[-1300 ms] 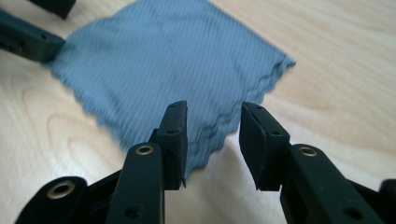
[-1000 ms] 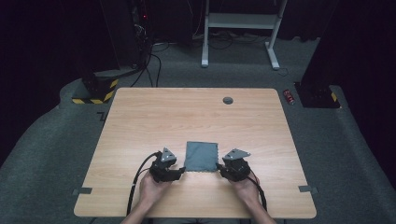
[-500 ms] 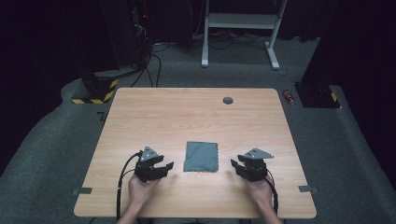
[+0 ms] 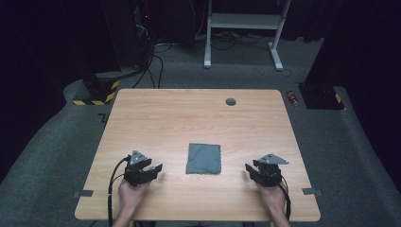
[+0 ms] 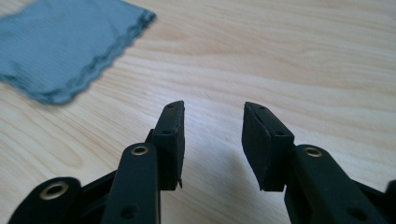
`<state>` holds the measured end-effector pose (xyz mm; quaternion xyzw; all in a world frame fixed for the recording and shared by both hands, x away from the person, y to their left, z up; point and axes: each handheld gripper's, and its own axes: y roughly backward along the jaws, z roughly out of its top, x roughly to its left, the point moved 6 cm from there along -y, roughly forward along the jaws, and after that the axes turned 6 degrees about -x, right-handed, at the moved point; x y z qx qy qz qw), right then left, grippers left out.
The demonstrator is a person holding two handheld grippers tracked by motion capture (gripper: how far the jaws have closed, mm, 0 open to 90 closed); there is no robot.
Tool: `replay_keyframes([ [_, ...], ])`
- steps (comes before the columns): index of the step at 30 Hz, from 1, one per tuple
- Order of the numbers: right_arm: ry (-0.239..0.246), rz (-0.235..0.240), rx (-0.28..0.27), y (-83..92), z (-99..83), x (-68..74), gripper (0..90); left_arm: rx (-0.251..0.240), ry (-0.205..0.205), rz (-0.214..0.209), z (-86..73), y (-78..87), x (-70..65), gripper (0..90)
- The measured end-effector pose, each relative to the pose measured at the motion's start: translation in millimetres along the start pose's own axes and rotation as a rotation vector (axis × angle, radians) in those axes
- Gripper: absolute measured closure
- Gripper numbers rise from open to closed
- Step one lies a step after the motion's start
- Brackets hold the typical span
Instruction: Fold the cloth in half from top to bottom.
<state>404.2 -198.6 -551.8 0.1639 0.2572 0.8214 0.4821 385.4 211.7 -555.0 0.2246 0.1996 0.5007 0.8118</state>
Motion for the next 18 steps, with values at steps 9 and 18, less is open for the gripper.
replay_keyframes([
  [9,0.009,-0.045,0.018,-4.1,-11.0,-6.6,47.1,0.002,-0.073,0.066,-11.8,-3.6,4.0,35.4],
  [18,0.012,-0.041,0.024,-4.3,-11.3,-5.5,42.5,0.009,-0.080,0.054,-12.3,-4.0,2.4,30.9],
])
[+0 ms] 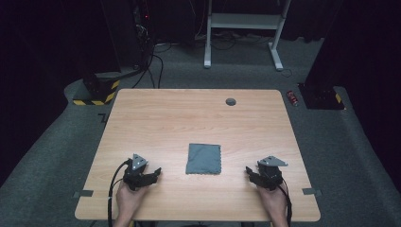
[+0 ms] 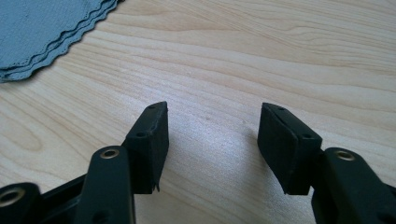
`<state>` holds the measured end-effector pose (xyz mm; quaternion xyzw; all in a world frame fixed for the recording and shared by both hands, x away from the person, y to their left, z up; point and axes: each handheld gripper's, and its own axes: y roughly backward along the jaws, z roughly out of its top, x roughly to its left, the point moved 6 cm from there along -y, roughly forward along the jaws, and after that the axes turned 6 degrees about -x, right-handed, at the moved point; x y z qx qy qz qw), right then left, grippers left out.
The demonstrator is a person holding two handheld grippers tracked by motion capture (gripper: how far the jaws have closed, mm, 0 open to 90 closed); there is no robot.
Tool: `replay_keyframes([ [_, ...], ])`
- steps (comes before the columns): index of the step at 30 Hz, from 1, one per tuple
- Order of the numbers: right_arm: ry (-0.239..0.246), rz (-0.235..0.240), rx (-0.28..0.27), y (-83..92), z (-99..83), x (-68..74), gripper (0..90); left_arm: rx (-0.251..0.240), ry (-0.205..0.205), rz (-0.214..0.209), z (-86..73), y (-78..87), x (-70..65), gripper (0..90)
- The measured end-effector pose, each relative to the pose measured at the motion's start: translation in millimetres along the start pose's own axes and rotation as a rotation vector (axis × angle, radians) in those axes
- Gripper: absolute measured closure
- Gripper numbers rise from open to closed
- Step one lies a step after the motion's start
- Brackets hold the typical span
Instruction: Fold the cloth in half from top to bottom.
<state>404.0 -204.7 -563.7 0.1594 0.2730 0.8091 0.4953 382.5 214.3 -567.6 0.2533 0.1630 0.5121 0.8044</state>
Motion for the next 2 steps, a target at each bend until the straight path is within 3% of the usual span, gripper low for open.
replay_keyframes([
  [2,0.000,0.001,0.000,0.0,0.0,0.0,42.3,-0.001,0.000,0.000,0.0,-0.1,0.0,30.8],
])
